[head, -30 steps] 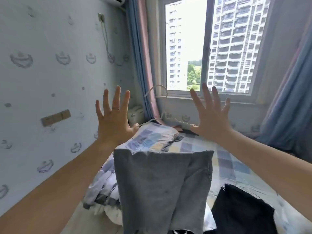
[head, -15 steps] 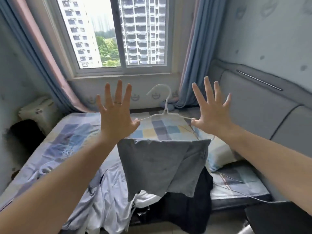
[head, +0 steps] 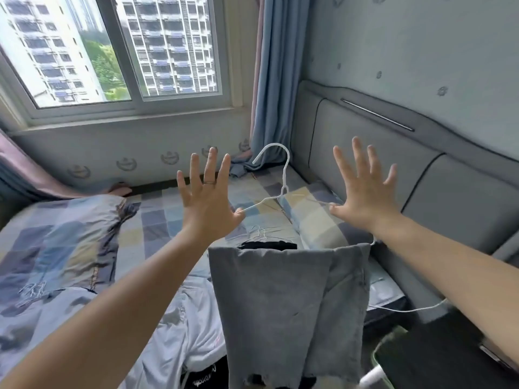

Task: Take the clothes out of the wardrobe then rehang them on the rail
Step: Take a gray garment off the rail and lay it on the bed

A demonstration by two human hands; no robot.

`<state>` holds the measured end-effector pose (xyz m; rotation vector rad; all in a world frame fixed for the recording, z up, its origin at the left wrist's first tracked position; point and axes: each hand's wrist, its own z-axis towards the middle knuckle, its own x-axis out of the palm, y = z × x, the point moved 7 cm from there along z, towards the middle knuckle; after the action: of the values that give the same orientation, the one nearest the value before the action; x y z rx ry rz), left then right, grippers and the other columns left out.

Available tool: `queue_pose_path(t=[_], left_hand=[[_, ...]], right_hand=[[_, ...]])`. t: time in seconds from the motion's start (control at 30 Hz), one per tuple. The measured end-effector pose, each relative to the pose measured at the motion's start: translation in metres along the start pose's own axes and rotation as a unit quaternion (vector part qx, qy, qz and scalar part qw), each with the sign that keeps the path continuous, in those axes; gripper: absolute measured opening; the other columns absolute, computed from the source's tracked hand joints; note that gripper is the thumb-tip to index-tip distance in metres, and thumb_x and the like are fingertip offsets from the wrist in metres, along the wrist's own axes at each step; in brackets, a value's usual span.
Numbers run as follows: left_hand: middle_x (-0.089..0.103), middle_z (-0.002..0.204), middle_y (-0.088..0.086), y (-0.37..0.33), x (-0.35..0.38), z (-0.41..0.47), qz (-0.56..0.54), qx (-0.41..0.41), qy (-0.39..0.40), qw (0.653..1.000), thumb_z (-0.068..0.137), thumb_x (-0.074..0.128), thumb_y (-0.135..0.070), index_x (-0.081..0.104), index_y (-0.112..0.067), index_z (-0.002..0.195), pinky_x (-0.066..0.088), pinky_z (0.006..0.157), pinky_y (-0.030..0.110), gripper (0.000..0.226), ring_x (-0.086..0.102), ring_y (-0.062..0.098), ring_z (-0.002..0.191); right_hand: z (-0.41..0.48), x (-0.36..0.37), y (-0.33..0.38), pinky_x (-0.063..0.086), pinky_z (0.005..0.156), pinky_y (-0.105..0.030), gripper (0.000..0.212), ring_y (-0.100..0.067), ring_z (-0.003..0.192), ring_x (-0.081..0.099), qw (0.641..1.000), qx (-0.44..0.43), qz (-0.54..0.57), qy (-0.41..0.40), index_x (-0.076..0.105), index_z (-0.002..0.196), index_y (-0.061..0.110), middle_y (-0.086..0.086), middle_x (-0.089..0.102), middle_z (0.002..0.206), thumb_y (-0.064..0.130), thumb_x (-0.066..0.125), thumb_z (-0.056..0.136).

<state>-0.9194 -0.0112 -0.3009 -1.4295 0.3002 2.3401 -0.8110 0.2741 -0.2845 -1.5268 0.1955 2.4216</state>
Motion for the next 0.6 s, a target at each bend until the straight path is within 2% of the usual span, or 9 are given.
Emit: queue_pose_path(t=[0.1,0.2,0.3,0.37,0.43,0.5,0.57,0.6], left_hand=[[-0.026,0.163,-0.003,-0.012,0.04,0.019,-0.014,-0.008,0.027,1.0,0.073,0.069,-0.065,-0.014,-0.03,0.155,-0.014,0.116,0.058,0.122,-0.031,0.03,0.147],[-0.027,0.163,-0.004,-0.022,0.088,0.042,-0.024,-0.02,0.061,0.998,0.073,0.071,-0.062,-0.013,-0.031,0.155,-0.016,0.117,0.057,0.122,-0.034,0.027,0.145],[-0.023,0.164,-0.006,-0.027,0.137,0.06,-0.035,-0.044,0.092,0.994,0.072,0.073,-0.06,-0.009,-0.033,0.156,-0.017,0.116,0.054,0.12,-0.033,0.024,0.146],[-0.018,0.165,-0.004,-0.029,0.17,0.067,-0.027,-0.069,0.135,0.988,0.073,0.073,-0.057,-0.002,-0.032,0.157,-0.017,0.117,0.053,0.116,-0.028,0.024,0.148],[-0.005,0.167,-0.002,-0.031,0.204,0.071,-0.02,-0.095,0.184,0.978,0.075,0.072,-0.053,0.01,-0.033,0.156,-0.007,0.12,0.053,0.104,-0.015,0.025,0.152],[0.019,0.164,-0.001,-0.034,0.236,0.074,-0.026,-0.114,0.228,0.967,0.079,0.067,-0.047,0.03,-0.032,0.151,0.011,0.12,0.05,0.082,0.006,0.025,0.152],[0.045,0.15,-0.001,-0.037,0.268,0.074,-0.041,-0.139,0.271,0.952,0.084,0.063,-0.041,0.049,-0.031,0.139,0.029,0.111,0.043,0.057,0.034,0.024,0.141],[0.056,0.139,-0.001,-0.037,0.284,0.073,-0.056,-0.16,0.293,0.941,0.086,0.061,-0.039,0.057,-0.029,0.132,0.037,0.104,0.04,0.047,0.046,0.024,0.131]], right_hand=[[0.018,0.039,-0.017,0.006,0.111,-0.07,0.126,-0.029,0.15,-0.012,1.0,-0.001,0.012,0.029,-0.017,0.151,0.044,0.009,-0.03,0.159,0.054,0.077,0.068],[0.046,0.089,-0.033,0.009,0.111,-0.069,0.124,-0.03,0.15,-0.009,0.997,-0.01,0.023,0.066,-0.015,0.152,0.041,0.007,-0.026,0.16,0.055,0.076,0.068],[0.073,0.146,-0.044,0.016,0.111,-0.067,0.121,-0.028,0.15,-0.002,0.992,-0.02,0.042,0.116,-0.011,0.152,0.038,0.004,-0.016,0.162,0.055,0.075,0.068],[0.086,0.187,-0.049,0.026,0.109,-0.06,0.114,-0.027,0.148,0.012,0.984,-0.027,0.059,0.166,-0.002,0.153,0.036,0.001,-0.001,0.163,0.053,0.074,0.069],[0.098,0.226,-0.049,0.039,0.099,-0.048,0.091,-0.029,0.134,0.035,0.975,-0.044,0.084,0.201,0.025,0.148,0.031,-0.002,0.032,0.152,0.05,0.071,0.072],[0.108,0.263,-0.047,0.043,0.082,-0.037,0.049,-0.026,0.109,0.052,0.968,-0.063,0.088,0.227,0.055,0.122,0.026,-0.001,0.057,0.123,0.047,0.065,0.079],[0.113,0.302,-0.048,0.041,0.068,-0.031,0.02,-0.025,0.088,0.058,0.957,-0.055,0.094,0.27,0.063,0.094,0.025,0.0,0.065,0.1,0.042,0.059,0.084],[0.115,0.321,-0.049,0.041,0.065,-0.031,0.017,-0.026,0.081,0.058,0.949,-0.046,0.101,0.296,0.062,0.088,0.024,-0.001,0.065,0.094,0.041,0.057,0.086]])
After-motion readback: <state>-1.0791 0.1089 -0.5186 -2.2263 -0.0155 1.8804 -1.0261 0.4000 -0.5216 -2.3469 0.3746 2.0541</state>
